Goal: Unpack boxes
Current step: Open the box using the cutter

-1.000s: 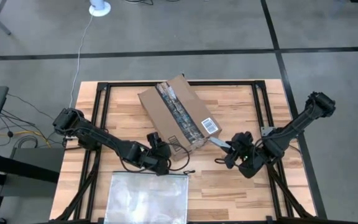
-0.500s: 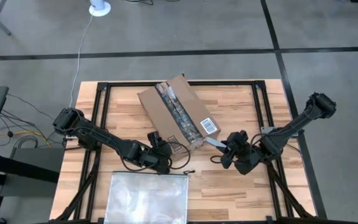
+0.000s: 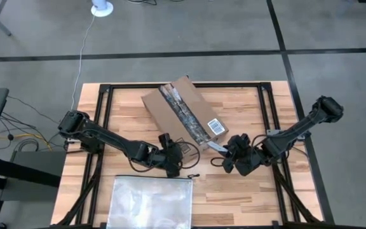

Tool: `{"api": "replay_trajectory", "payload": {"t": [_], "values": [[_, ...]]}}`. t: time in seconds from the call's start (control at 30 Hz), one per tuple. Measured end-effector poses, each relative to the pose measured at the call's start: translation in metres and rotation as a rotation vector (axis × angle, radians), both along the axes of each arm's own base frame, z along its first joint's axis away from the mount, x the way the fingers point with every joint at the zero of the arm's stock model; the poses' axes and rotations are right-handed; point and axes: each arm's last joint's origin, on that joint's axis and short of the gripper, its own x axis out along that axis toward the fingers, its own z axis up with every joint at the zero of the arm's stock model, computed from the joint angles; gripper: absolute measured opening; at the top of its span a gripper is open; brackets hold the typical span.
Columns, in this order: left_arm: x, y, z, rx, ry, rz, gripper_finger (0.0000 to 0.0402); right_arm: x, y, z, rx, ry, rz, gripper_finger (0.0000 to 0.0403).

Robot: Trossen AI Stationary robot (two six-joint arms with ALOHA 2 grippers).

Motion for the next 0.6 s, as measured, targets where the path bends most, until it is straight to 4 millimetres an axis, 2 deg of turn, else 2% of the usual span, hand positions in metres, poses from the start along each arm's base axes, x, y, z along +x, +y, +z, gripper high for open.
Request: {"api": "replay_trajectory", "payload": {"t": [0.17, 0.23, 0.37, 0.5, 0.6], "values": [[0.019, -0.001, -0.008, 0.032, 0.01, -0.029, 0.0256, 0.01, -0.003, 0.006, 0.043, -0.024, 0.039, 0.0108], [0.025, 0.004, -0.011, 0.049, 0.045, -0.014, 0.0256, 0.013, -0.005, 0.008, 0.047, -0.012, 0.088, 0.0108], [0.042, 0.012, -0.008, 0.041, 0.029, 0.003, 0.0256, 0.033, 0.003, 0.015, 0.117, -0.035, 0.224, 0.0108], [0.044, 0.016, -0.009, 0.048, 0.073, -0.009, 0.0256, 0.047, 0.012, 0.019, 0.133, 0.051, 0.357, 0.0108], [0.044, 0.017, -0.009, 0.048, 0.079, 0.001, 0.0256, 0.045, 0.014, 0.036, 0.132, 0.096, 0.414, 0.0108]]}}
